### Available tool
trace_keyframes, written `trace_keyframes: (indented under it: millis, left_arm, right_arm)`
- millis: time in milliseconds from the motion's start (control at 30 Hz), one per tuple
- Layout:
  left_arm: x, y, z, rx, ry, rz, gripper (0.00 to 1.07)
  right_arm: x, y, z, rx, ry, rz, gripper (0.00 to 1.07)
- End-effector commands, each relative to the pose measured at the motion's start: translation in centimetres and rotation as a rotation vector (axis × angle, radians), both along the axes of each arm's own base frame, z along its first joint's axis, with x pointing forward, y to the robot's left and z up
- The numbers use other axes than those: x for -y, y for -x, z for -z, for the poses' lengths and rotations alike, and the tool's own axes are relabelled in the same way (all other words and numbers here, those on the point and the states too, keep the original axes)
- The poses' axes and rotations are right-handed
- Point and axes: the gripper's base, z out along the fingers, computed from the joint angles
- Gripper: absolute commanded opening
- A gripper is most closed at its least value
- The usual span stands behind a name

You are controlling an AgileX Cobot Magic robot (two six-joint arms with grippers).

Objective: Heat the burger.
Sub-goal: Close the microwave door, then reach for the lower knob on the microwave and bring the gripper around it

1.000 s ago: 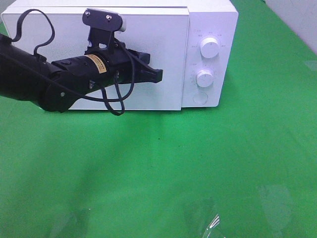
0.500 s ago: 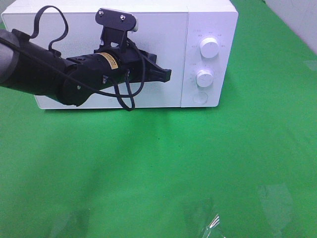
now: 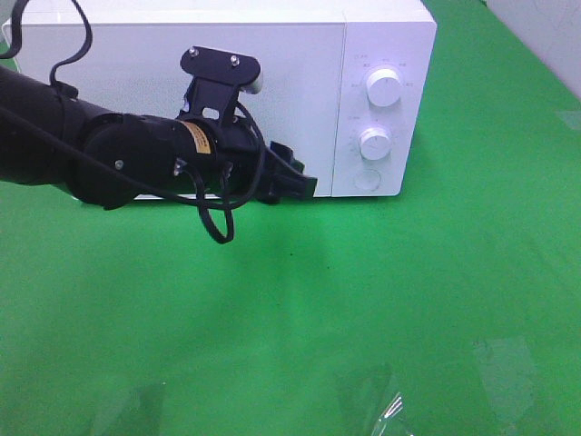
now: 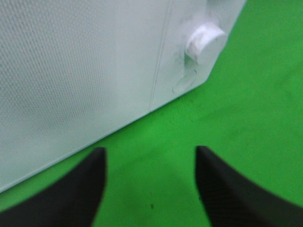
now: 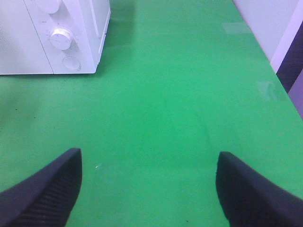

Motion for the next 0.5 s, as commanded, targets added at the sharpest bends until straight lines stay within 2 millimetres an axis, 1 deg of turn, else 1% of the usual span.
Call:
trace_keyframes:
  millis: [33, 67, 100, 133, 167, 200, 233, 267, 300, 333, 367, 400, 433, 467, 500]
  left_arm:
    - [-0.3, 1.2, -0.3, -0.074, -0.050, 0.020, 1.01]
    - [-0.5, 1.5, -0.5, -0.097, -0.066, 0.024, 1.06]
    - [-1.0, 2.1, -0.8, -0.162, -0.109, 0.031, 1.05]
    - [-1.0, 2.1, -0.8, -0.162, -0.109, 0.031, 1.05]
    - [-1.4, 2.8, -1.4, -0.208, -0.142, 0.039, 1.05]
    - [-1.4, 2.8, -1.4, -0.208, -0.142, 0.039, 1.05]
    - [-2.0, 3.5, -2.3, -0.248, -0.171, 0.050, 1.05]
    - [-2.0, 3.5, -2.3, -0.248, -0.171, 0.050, 1.05]
    - [-2.2, 3.8, -2.8, -0.257, -0.182, 0.056, 1.05]
    - [-2.8, 4.5, -3.8, -0.282, -0.207, 0.067, 1.05]
    - [-2.8, 4.5, -3.8, -0.282, -0.207, 0.067, 1.05]
    - [-3.5, 5.3, -4.7, -0.317, -0.233, 0.072, 1.05]
    - [-3.5, 5.3, -4.7, -0.317, -0.233, 0.072, 1.05]
    - [-4.0, 5.4, -5.2, -0.328, -0.240, 0.068, 1.05]
    - [-5.3, 5.5, -6.0, -0.358, -0.248, 0.040, 1.05]
  right_arm:
    - [0.1, 0.4, 0.1, 0.021, 0.001, 0.017, 0.76]
    - [0.1, 0.4, 0.1, 0.021, 0.001, 0.017, 0.76]
    - [0.1, 0.4, 0.1, 0.021, 0.001, 0.017, 0.76]
    - [0.1, 0.4, 0.1, 0.021, 0.001, 0.017, 0.76]
    - [0.1, 0.4, 0.1, 0.021, 0.001, 0.017, 0.76]
    - [0.1, 0.4, 0.1, 0.021, 0.001, 0.017, 0.76]
    - [0.1, 0.4, 0.1, 0.021, 0.001, 0.017, 0.76]
    - [0.1, 0.4, 0.1, 0.021, 0.001, 0.017, 0.76]
    - [0.1, 0.4, 0.1, 0.021, 0.001, 0.017, 0.76]
    - [0.1, 0.4, 0.1, 0.021, 0.001, 0.017, 0.76]
    - [0.1, 0.4, 0.1, 0.021, 0.001, 0.017, 0.76]
    - [0.1, 0.4, 0.1, 0.021, 0.001, 0.017, 0.76]
    - [0.1, 0.4, 0.1, 0.021, 0.001, 0.017, 0.76]
    - [0.1, 0.4, 0.1, 0.021, 0.001, 0.017, 0.76]
    - [0.1, 0.4, 0.1, 0.021, 0.001, 0.017, 0.76]
